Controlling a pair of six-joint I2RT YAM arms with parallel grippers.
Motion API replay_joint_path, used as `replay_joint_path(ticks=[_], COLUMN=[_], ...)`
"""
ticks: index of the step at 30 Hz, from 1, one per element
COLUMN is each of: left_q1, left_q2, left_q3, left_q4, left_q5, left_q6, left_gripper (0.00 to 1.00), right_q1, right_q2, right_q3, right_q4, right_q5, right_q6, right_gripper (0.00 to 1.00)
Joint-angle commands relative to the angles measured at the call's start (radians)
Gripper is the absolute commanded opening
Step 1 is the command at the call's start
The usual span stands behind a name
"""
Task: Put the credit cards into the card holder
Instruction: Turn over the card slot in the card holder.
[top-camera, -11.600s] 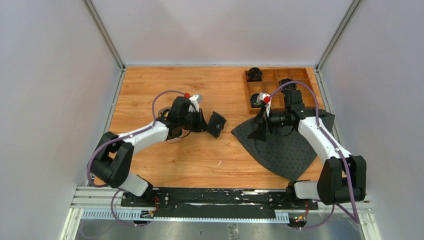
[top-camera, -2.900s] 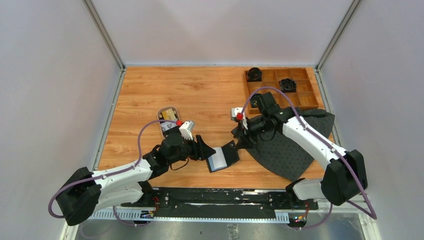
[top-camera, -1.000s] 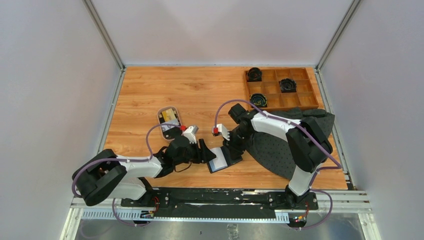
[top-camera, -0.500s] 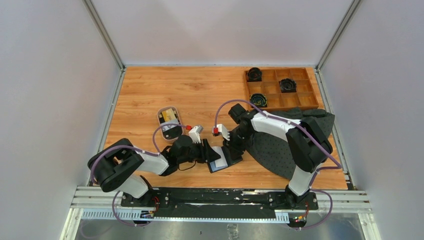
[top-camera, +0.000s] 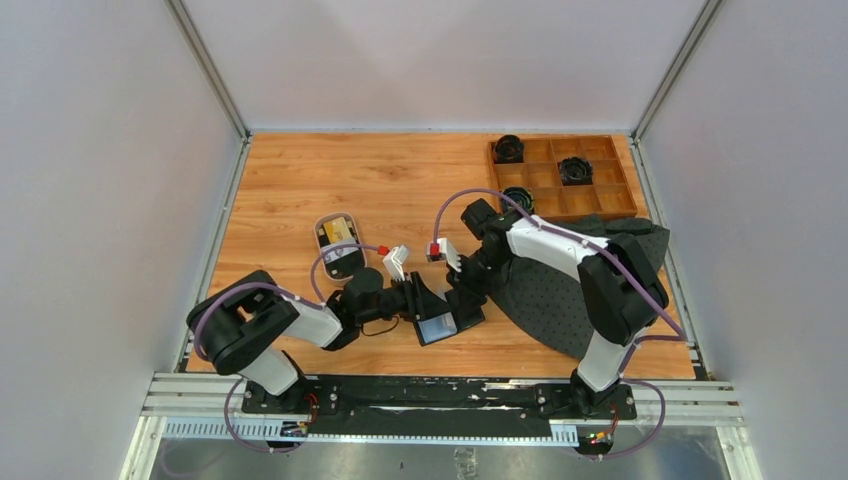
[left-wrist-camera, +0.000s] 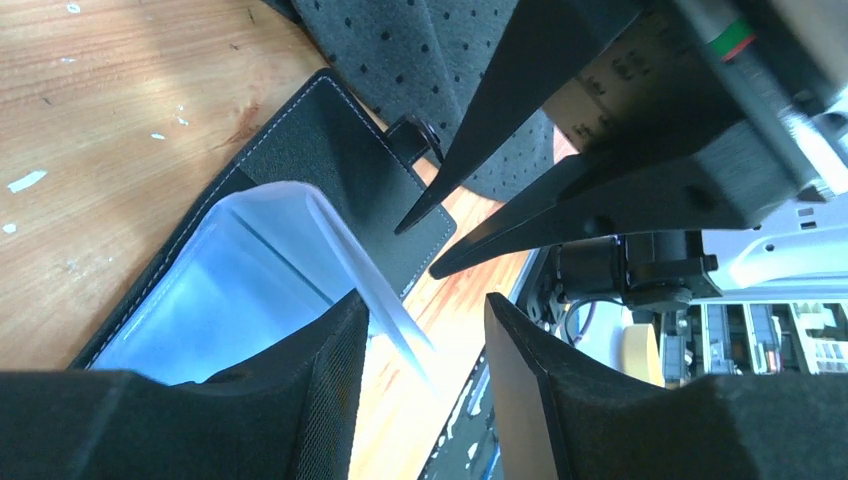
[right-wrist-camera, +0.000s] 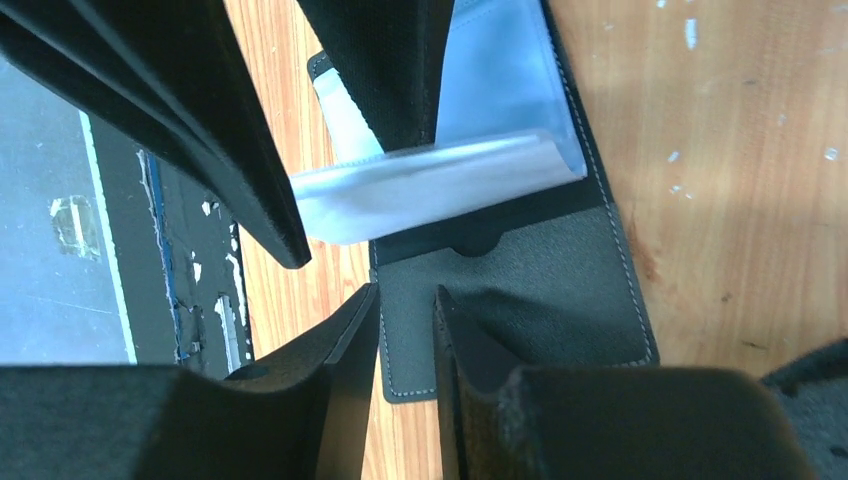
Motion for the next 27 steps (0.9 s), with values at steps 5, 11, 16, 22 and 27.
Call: replay_joint_path(ticks=[5,11,16,22,27], left_q1=[0.001,-0.008,-0.013,-0.013,-0.013], left_q2=[0.178,0.231,0.288,0.329,0.335], left_q3=[0.074,0.100,0.138,0.160,0.181], left_q4=[0.208,0.282,0.252,0.156,0.103], left_q5=[0.079,0.086,0.095,0.044,0.036], left_q6=[-0.083,-0.116,-0.121,-0.102,-0.080], left_gripper=[0.50,0.49,0.52,0.49,0.39], right_q1=[-0.092,-0.140,-0.193,-0.225,-0.225], right_q2=[-0.060,-0.062,-0.067,-0.058,-0.010], right_q3=[0.025,0.031,0.036,0.032,0.038], right_q4=[-0.056,-0.066,-0.065,-0.047,-0.035], right_q5=[-0.102,-0.151,-0.182,-0.237,-0.290], right_q6=[0.017,0.036,0.066,0.112,0.162], right_gripper=[0.32,0.32,0.32,0.30,0.23])
